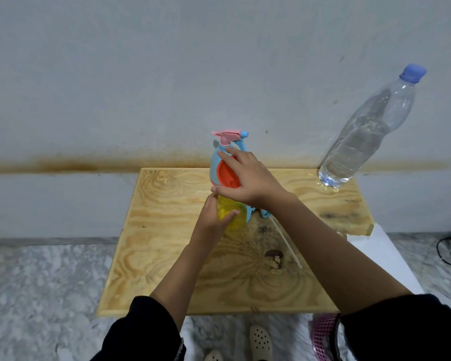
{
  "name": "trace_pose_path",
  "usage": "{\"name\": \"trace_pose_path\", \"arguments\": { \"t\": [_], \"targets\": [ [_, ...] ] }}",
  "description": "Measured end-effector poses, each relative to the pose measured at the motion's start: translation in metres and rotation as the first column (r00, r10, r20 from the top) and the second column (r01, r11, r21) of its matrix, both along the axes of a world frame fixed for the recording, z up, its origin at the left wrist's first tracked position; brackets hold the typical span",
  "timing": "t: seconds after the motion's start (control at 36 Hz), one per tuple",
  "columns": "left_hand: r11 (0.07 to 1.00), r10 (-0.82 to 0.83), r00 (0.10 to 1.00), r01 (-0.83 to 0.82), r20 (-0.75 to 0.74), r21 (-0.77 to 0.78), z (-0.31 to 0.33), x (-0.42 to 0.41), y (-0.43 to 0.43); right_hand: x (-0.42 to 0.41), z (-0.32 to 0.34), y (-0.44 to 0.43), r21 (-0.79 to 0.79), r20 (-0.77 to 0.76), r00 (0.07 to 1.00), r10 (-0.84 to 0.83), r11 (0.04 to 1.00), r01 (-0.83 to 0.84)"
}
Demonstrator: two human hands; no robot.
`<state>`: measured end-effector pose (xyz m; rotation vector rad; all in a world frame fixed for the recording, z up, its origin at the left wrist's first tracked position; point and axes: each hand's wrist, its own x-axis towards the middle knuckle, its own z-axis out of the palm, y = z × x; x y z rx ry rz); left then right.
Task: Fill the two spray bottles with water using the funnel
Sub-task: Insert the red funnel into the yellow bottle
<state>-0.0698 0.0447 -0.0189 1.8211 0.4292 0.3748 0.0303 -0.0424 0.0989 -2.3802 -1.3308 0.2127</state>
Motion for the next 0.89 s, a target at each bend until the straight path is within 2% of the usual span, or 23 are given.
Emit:
{"name": "trace_pose_path", "arguments": {
  "t": [0.28,0.64,0.78,0.89],
  "targets": [
    [0.997,0.072,0.997,-0.072,0.001,0.021,-0.004,-0.001,0.001,-0.002,0.002,0.009,-0.074,0.094,0.996,-0.012,0.997,0.019],
    [0.999,0.048,0.998,-0.047,-0.031,0.026,0.003,-0.005,0.002,-0.006,0.004,0.007,-0.047,0.042,0.998,-0.048,0.998,0.050],
    [0.995,0.073,0.994,-0.067,-0.077,0.069,0.003,-0.005,0.000,-0.011,0.007,0.003,0.052,0.031,0.997,-0.075,0.996,0.074],
    [0.986,0.146,0.984,-0.137,-0.099,0.095,0.001,-0.014,-0.006,-0.014,0.009,-0.012,0.183,-0.042,0.992,-0.120,0.975,0.126]
  ]
}}
